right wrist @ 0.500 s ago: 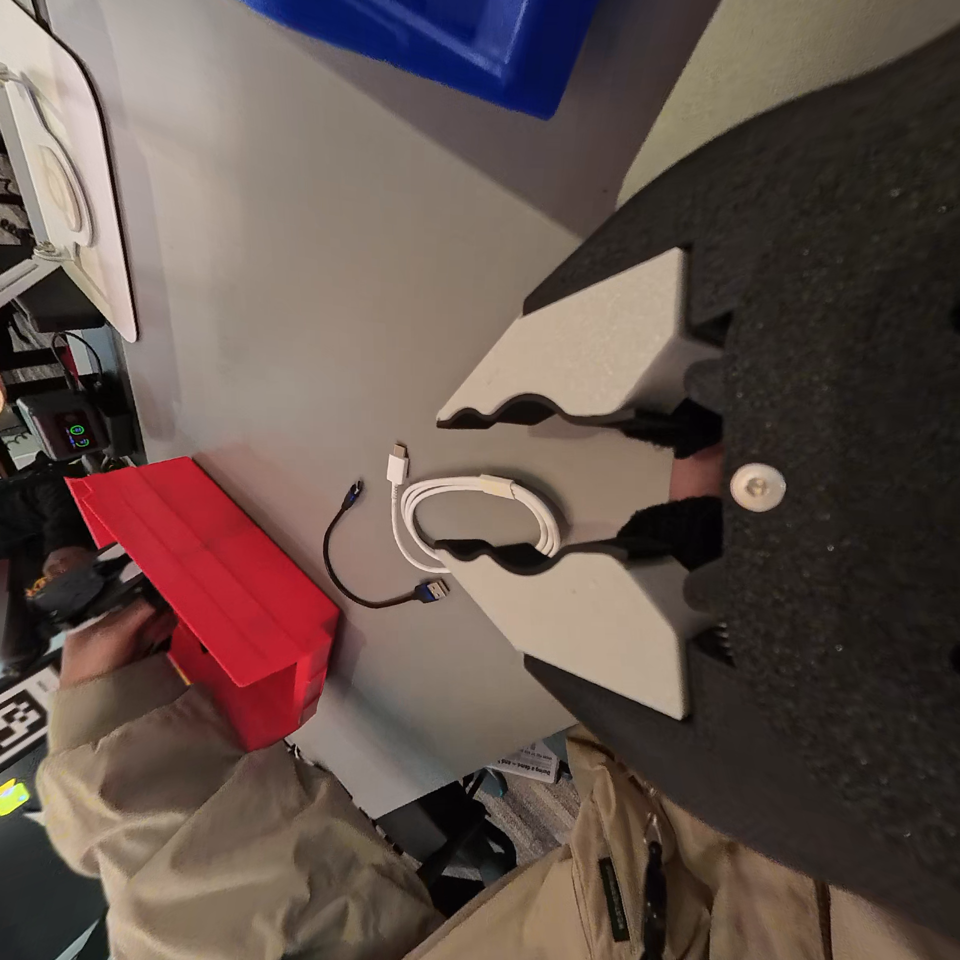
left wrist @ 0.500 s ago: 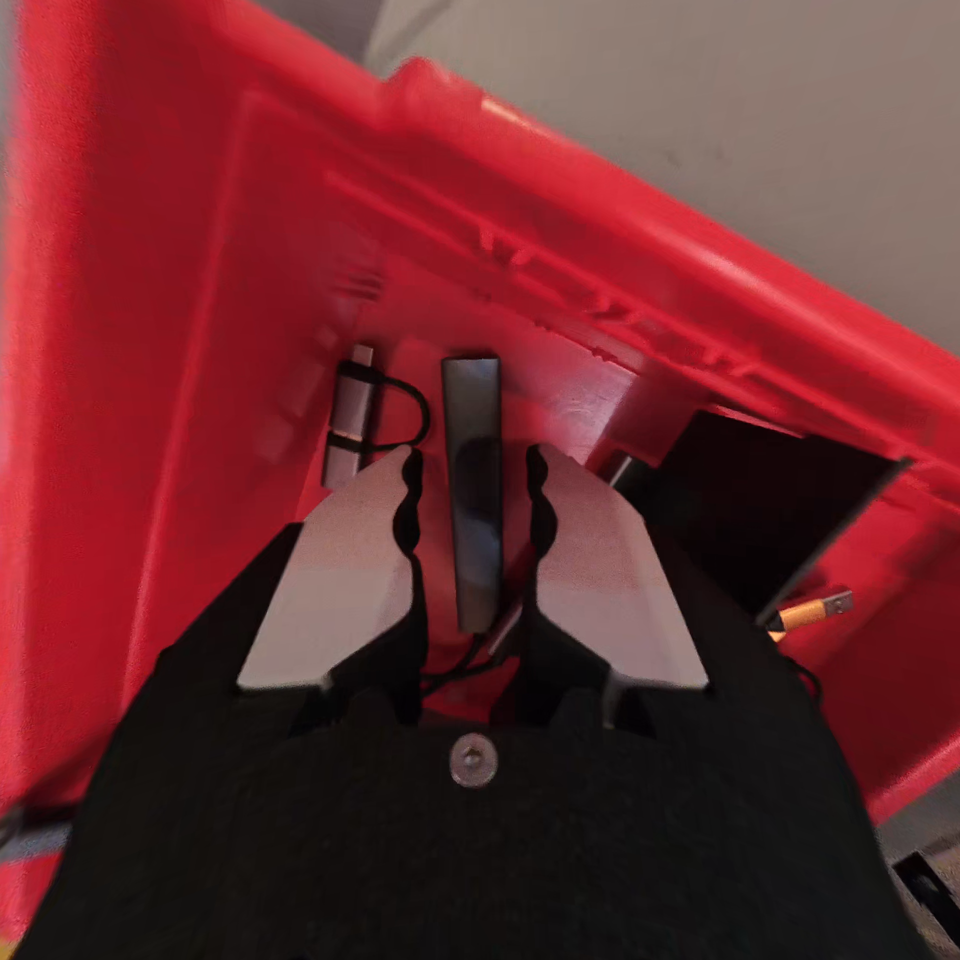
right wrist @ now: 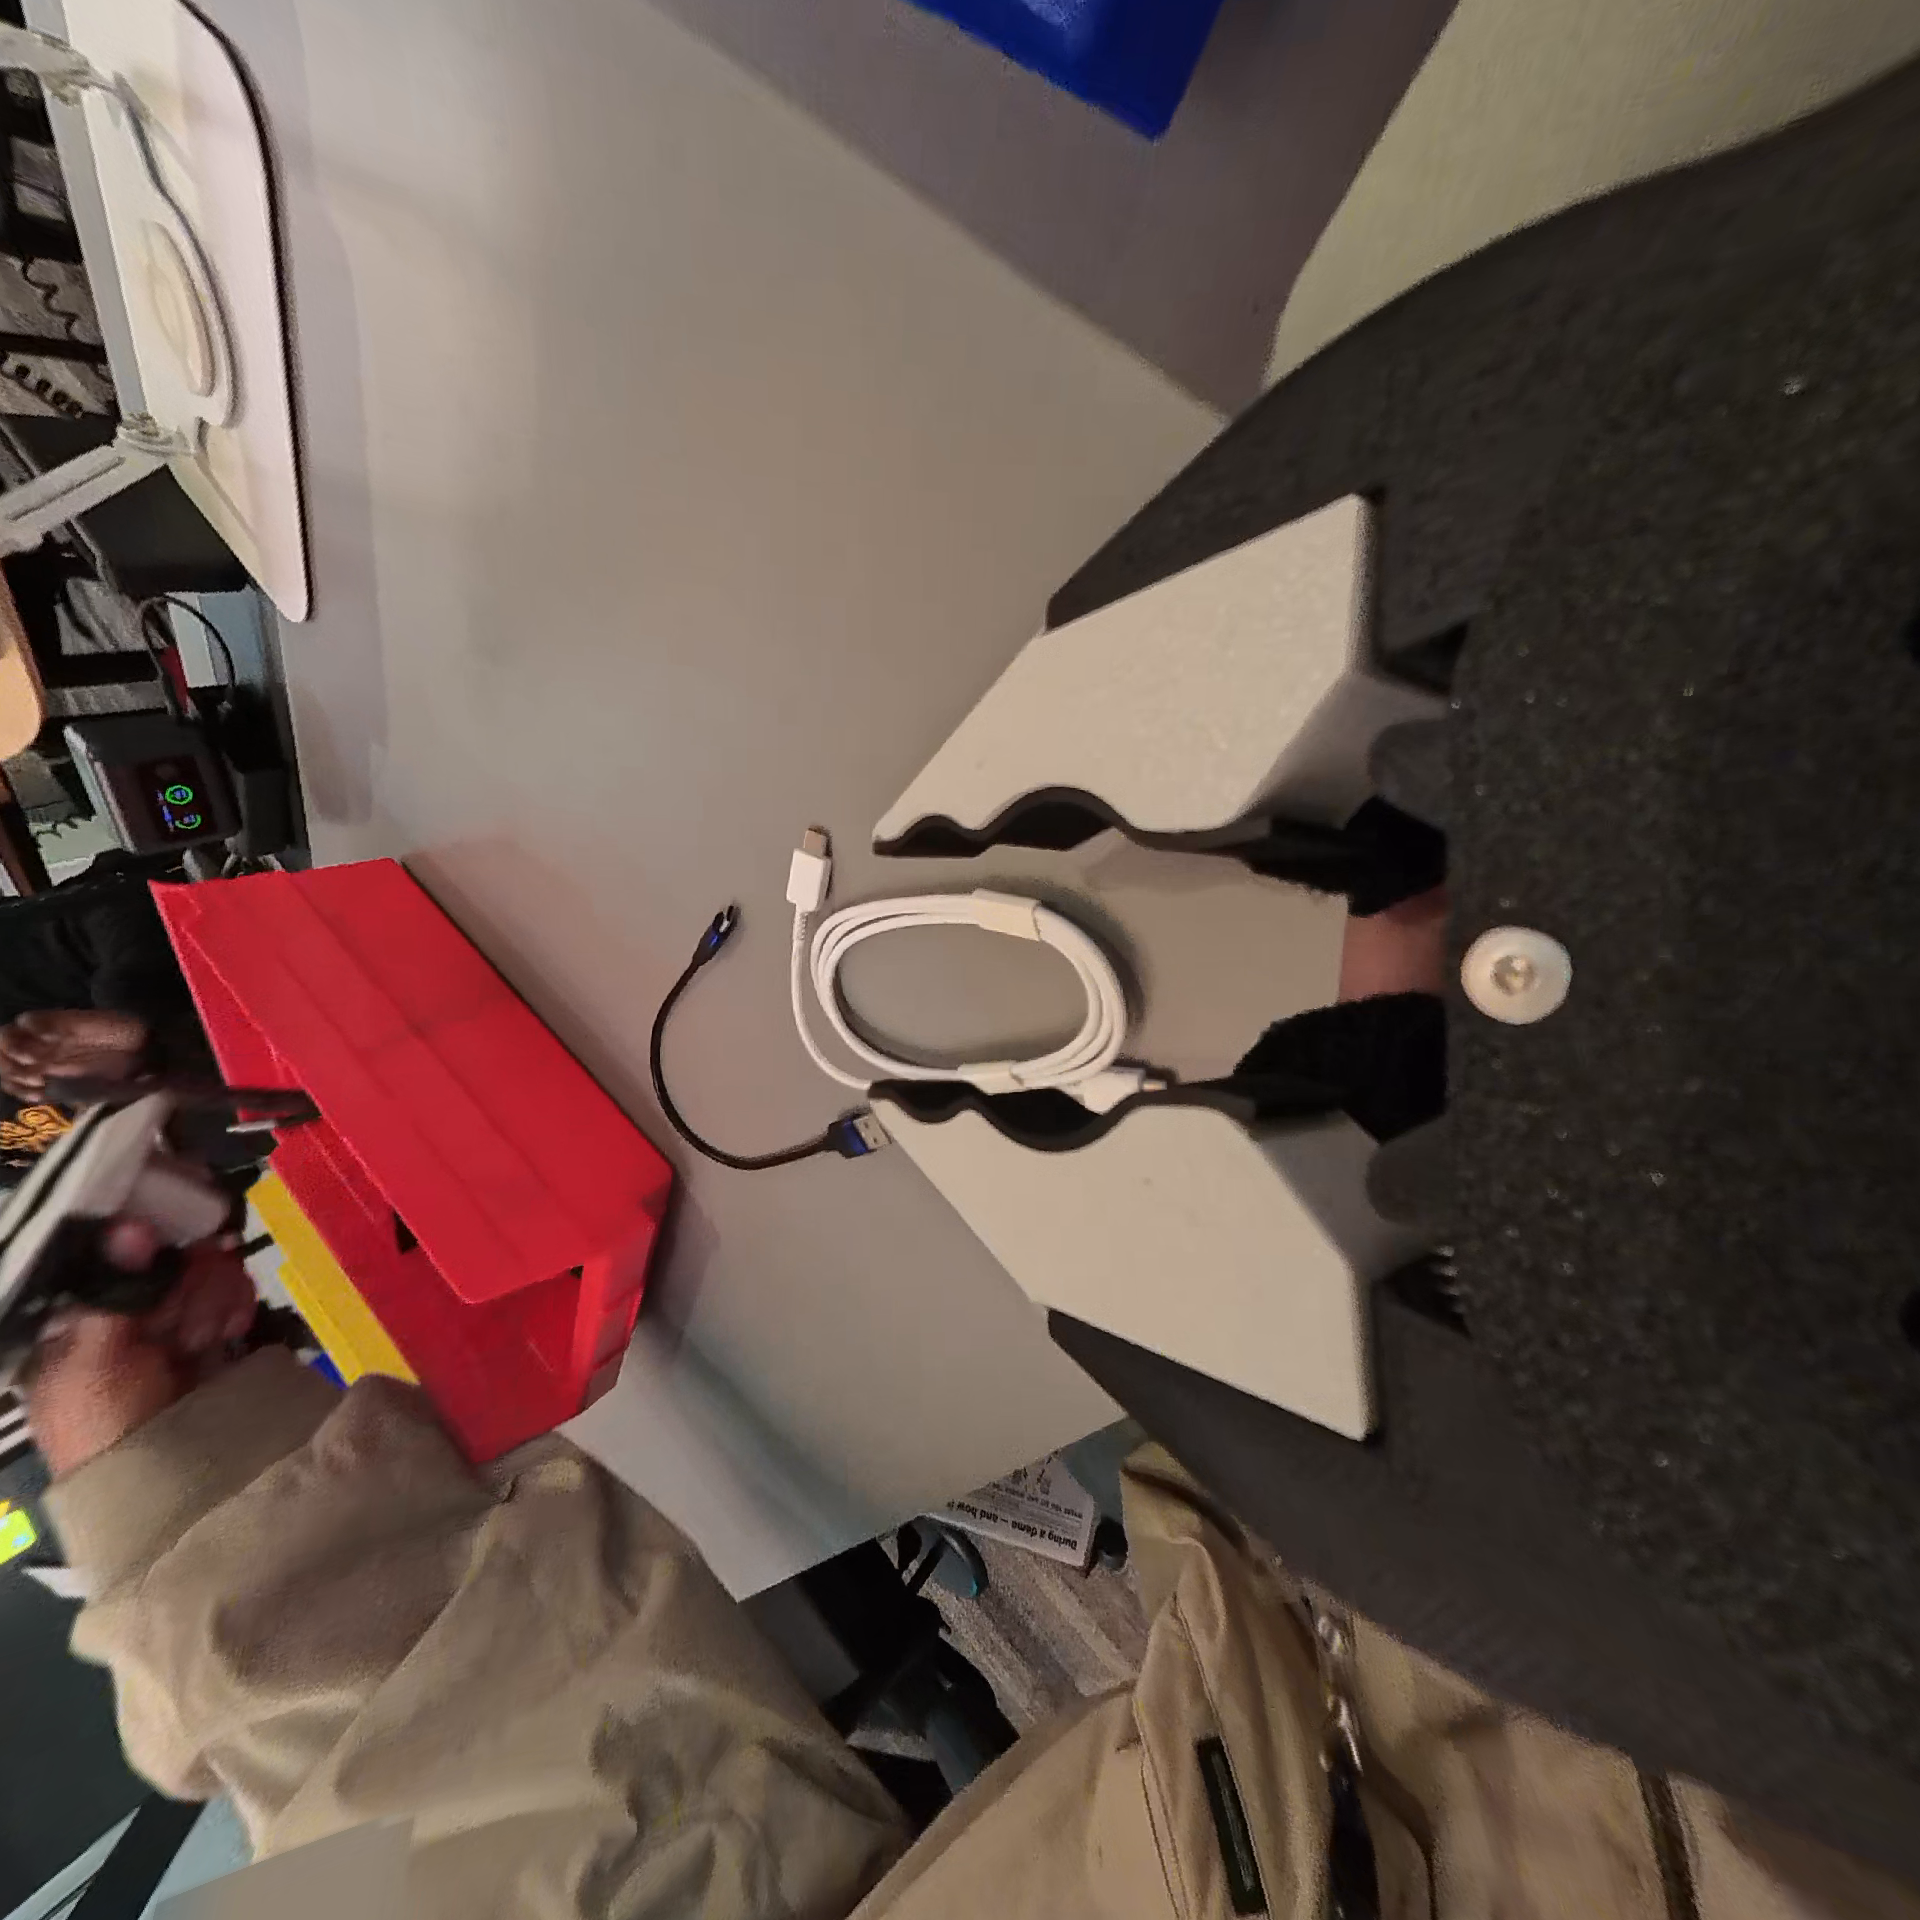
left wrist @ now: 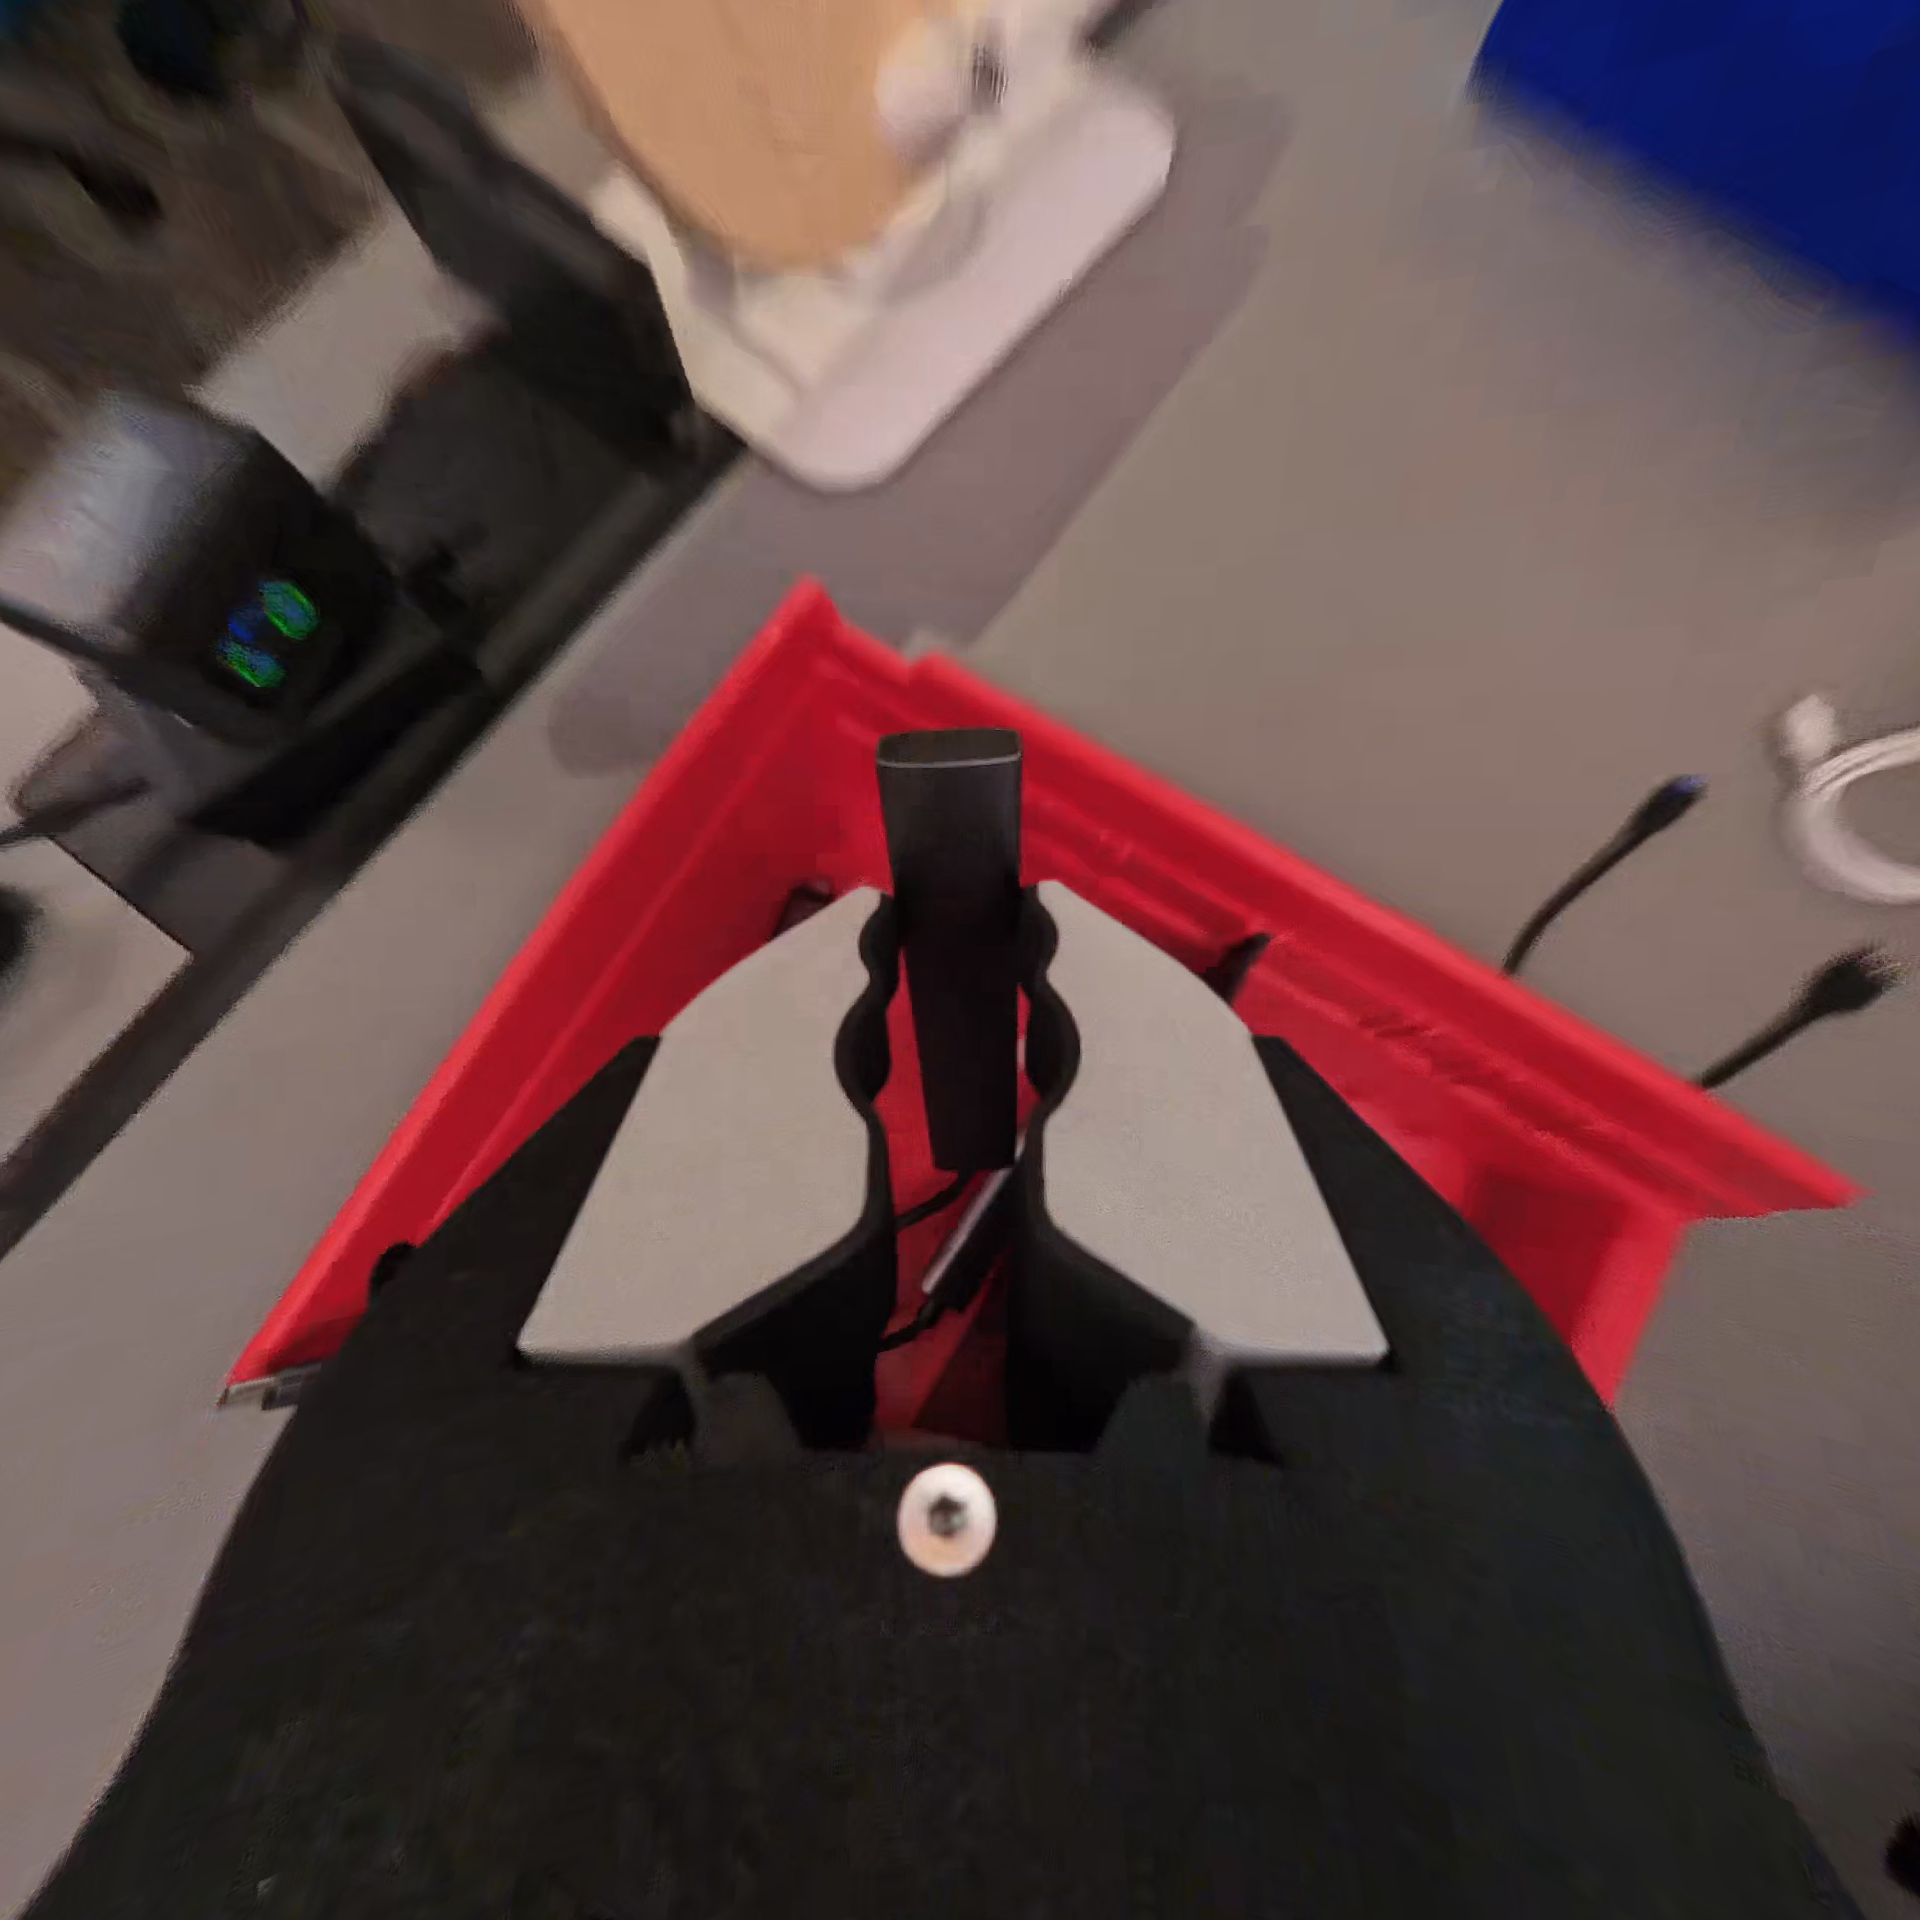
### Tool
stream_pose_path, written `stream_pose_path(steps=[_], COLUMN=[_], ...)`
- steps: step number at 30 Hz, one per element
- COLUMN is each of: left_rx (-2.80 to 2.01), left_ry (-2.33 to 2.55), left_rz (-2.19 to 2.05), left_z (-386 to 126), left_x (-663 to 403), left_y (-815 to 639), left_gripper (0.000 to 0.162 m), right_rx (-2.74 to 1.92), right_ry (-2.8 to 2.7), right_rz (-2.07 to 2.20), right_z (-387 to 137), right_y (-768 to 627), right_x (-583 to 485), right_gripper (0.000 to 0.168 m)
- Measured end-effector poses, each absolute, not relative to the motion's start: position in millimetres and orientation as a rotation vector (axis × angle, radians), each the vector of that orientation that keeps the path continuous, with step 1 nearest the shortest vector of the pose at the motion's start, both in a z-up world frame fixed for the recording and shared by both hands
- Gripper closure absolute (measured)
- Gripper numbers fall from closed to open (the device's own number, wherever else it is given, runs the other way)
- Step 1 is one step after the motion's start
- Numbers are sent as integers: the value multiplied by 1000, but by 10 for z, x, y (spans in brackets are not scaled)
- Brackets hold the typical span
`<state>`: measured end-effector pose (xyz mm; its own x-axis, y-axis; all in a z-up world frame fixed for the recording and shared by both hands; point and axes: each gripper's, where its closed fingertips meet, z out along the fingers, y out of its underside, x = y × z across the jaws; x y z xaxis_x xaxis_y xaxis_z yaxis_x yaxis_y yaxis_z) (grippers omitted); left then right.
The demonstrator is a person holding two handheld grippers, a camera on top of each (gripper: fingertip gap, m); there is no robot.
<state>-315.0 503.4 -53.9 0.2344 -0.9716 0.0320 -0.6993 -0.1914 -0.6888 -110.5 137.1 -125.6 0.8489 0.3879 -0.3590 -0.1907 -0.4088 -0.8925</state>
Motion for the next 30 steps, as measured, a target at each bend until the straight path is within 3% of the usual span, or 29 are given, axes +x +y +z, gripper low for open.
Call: stream_pose_path(steps=[7,16,23,24,27,30], left_rx=[-1597,-1237,-1172,-1173,-1198,-1213], left_ry=[1217,1254,1302,1298,1265,1225], left_rz=[-1022,-1151,-1228,-1256,-1372,-1397], left_z=[1075,2172,2357,2322,2157,1895], left_x=[-3189,-2641,-2133,-2081,-1987,-1989], left_y=[4364,2821,1948,1881,1762,1764], left_gripper=[141,141,140,140,140,140], right_rx=[-1747,-1361,-1108,-1098,-1078,-1124], right_ry=[-176,-417,-312,-303,-261,-363], right_rz=[490,238,-13,-11,-29,-108], right_z=[-713,733,1533,1561,1531,1320], right_y=[1708,2011,2010,1985,1890,1834], right_x=[-1295,-2151,-2081,-2057,-1873,-1760], right_gripper=[123,117,123,125,155,159])
